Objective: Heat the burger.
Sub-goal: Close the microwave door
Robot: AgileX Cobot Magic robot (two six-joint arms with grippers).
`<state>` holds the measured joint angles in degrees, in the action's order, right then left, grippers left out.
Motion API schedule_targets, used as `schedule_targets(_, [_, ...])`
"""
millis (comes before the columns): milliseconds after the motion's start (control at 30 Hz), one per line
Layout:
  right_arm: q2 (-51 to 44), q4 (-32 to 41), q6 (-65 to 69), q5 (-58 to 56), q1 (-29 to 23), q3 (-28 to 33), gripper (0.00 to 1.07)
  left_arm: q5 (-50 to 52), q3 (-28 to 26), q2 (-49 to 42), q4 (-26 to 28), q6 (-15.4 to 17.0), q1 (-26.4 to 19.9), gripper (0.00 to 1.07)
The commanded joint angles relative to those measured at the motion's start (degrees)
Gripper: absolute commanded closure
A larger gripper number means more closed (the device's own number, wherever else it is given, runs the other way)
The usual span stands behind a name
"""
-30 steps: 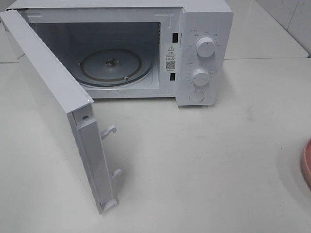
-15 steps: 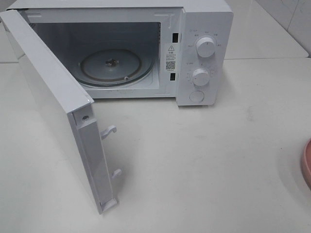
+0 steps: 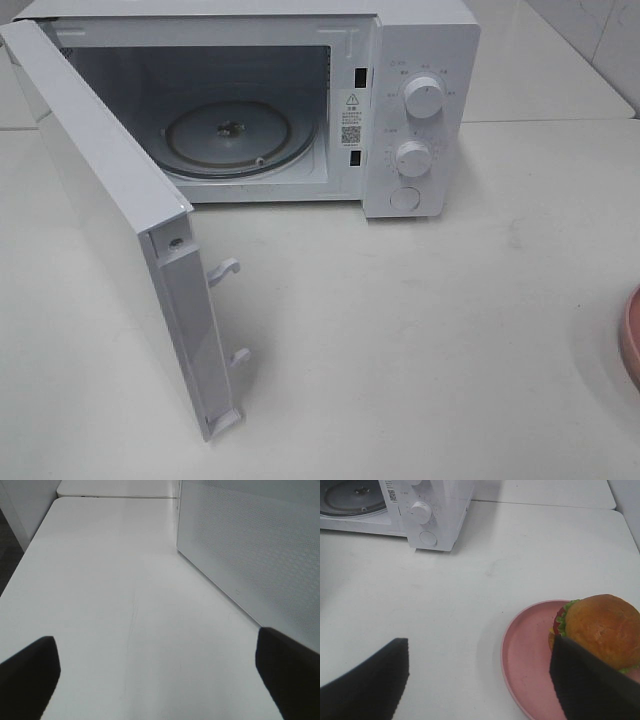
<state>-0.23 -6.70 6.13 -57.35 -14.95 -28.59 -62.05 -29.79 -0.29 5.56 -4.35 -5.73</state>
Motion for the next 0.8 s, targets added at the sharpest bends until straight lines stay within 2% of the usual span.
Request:
schedule_targets(33, [-1.6,0.06,-0.74,0.06,0.29,0.06,0.32,0.8,0.17,-0.4,0.06,0.34,0.0,0.07])
schedule_targets(667, [-1.6,0.06,-0.74,0.06,0.29,0.06,0.32,1.09,-0.52,-0.4,0.63,0.23,0.0,0.07])
schedule_targets(800, [-1.6,0.06,-0.74,0.06,0.29,0.06,0.32,4.35,-1.49,0.06,1.09,0.23,0.0,0.07])
